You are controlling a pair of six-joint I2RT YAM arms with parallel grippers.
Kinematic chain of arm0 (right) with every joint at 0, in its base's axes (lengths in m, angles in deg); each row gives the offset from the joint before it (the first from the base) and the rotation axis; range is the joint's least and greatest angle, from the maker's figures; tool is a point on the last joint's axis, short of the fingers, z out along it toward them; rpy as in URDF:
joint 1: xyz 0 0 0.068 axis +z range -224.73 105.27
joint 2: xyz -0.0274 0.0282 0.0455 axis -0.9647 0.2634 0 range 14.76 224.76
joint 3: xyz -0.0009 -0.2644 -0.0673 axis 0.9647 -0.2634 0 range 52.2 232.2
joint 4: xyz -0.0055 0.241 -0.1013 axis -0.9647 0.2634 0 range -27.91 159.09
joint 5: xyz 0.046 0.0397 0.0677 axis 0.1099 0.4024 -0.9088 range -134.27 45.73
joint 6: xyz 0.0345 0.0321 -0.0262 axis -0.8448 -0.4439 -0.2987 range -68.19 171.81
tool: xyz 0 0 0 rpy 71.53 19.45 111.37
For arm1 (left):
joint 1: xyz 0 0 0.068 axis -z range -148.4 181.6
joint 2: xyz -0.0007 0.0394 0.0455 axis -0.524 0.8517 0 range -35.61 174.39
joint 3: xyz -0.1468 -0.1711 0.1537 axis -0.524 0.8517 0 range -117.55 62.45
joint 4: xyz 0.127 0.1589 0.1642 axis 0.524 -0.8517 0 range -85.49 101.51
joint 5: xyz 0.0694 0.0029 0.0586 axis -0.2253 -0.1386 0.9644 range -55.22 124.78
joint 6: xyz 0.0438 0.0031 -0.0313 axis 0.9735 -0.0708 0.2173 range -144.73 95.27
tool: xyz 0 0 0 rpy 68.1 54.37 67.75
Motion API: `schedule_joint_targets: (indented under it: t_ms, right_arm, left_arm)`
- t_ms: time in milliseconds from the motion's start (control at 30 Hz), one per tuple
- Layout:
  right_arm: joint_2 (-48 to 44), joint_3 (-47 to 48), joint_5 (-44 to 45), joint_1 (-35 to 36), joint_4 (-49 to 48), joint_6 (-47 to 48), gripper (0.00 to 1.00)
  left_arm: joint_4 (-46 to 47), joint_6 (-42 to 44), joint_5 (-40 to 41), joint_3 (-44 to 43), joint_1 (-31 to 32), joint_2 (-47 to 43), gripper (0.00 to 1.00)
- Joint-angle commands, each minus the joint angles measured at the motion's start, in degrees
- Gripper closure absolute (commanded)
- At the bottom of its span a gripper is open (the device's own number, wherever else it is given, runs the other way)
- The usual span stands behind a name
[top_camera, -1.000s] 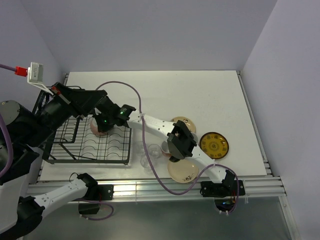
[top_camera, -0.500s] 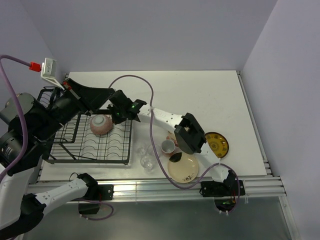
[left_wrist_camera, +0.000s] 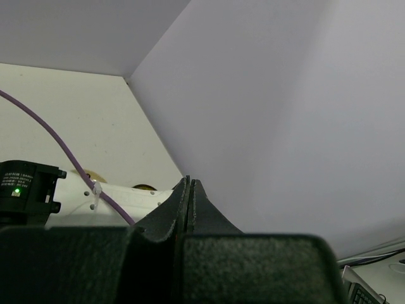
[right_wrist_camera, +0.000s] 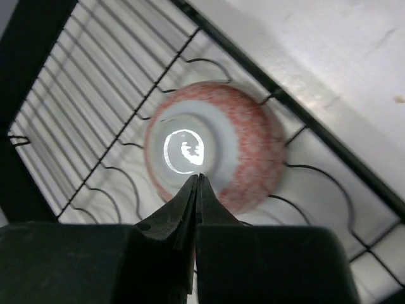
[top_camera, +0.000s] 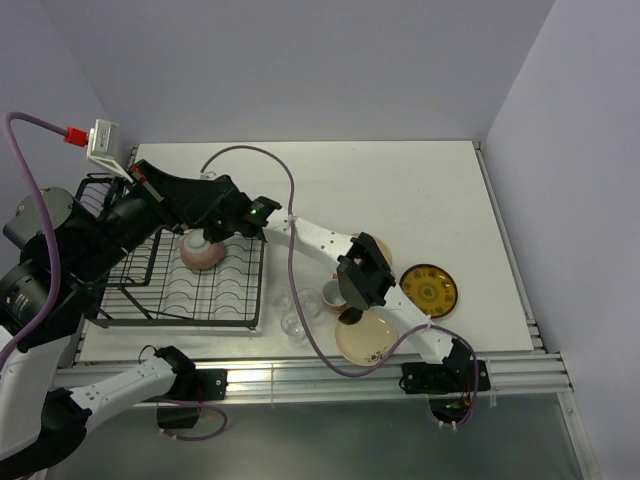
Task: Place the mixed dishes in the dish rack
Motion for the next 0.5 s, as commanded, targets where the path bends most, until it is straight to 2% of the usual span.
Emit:
schedule_joint_targets:
  t_ms: [0, 67, 133, 233, 367, 467]
  right_arm:
    - [1.66, 1.77, -5.63, 1.21, -5.5, -5.9, 1.0]
    - [1.14, 0.71, -6.08, 2.17, -6.84, -5.74, 1.0]
    - [-0.61, -1.13, -2.84, 3.14, -8.33, -3.63, 1.0]
    - [-6.59, -10.17, -0.1, 3.41, -13.08, -1.69, 1.0]
    - [-9.84, -13.7, 0.16, 2.27, -11.77, -0.73, 1.0]
    - [-14.05, -20.35, 1.74, 1.74, -12.99, -0.46, 1.0]
  left_arm:
    - [-0.28, -0.12, -0.04, -1.77, 0.19, -0.5, 1.0]
    - [-0.28, -0.21, 0.05, -1.25, 0.1, -0.77, 1.0]
    - [-0.11, -0.3, -0.21, -0.63, 0.1, -1.03, 1.0]
    - [0.86, -0.74, -0.3, 0.6, 0.1, -1.64, 1.0]
    - [2.09, -1.0, -0.21, 2.01, 0.1, -2.52, 1.0]
    - [2.35, -1.0, -0.3, 2.18, 0.19, -2.52, 1.0]
